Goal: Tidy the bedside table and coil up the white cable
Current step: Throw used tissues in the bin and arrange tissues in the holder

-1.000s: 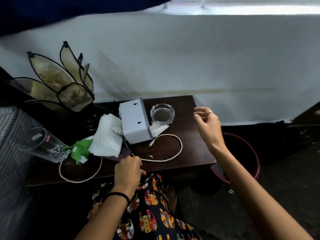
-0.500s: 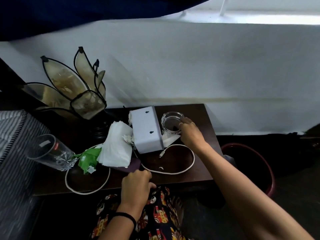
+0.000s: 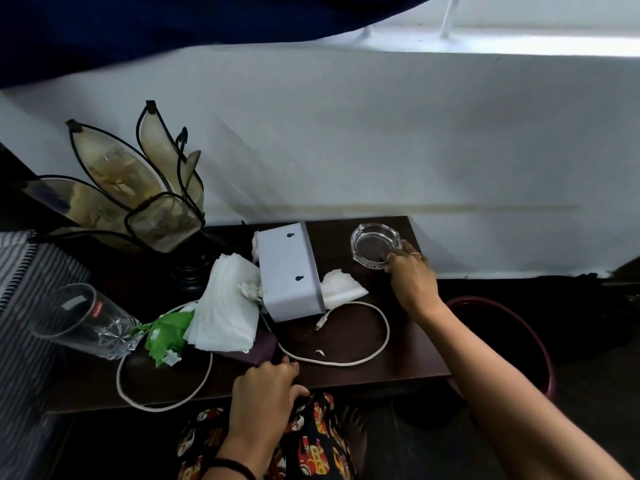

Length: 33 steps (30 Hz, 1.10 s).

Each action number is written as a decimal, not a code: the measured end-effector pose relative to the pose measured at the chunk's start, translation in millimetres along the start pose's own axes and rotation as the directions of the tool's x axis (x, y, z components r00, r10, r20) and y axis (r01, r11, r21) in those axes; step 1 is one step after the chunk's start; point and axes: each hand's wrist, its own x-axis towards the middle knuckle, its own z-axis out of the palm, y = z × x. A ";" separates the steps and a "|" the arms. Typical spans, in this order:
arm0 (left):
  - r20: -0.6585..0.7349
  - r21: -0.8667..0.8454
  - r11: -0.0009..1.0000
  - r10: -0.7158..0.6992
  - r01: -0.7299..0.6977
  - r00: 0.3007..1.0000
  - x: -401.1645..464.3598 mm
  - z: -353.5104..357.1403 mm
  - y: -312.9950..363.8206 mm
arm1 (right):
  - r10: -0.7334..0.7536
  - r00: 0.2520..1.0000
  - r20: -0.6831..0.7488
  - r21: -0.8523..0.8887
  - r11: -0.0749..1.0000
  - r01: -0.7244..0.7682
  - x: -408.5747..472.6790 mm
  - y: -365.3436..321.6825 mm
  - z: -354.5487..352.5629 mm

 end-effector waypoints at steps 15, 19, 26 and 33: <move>0.072 -0.024 0.999 -0.033 0.034 0.997 1.7 -2.9 1.1 | 0.136 0.991 -0.006 0.771 0.632 -0.082 -79.5 -103.0 -36.8; 0.090 -0.039 0.998 -0.038 0.041 0.995 1.4 -3.6 2.6 | 0.178 0.982 0.064 0.795 0.585 -0.158 -86.3 -125.7 -30.8; 0.088 -0.072 0.996 -0.043 0.049 0.995 0.8 -2.5 2.7 | 0.141 0.966 0.218 0.817 0.515 -0.260 -71.3 -131.7 -21.3; 0.078 -0.075 0.996 -0.038 0.044 0.996 0.9 -0.7 2.0 | 0.077 0.981 0.176 0.858 0.476 -0.191 -67.1 -142.6 -21.9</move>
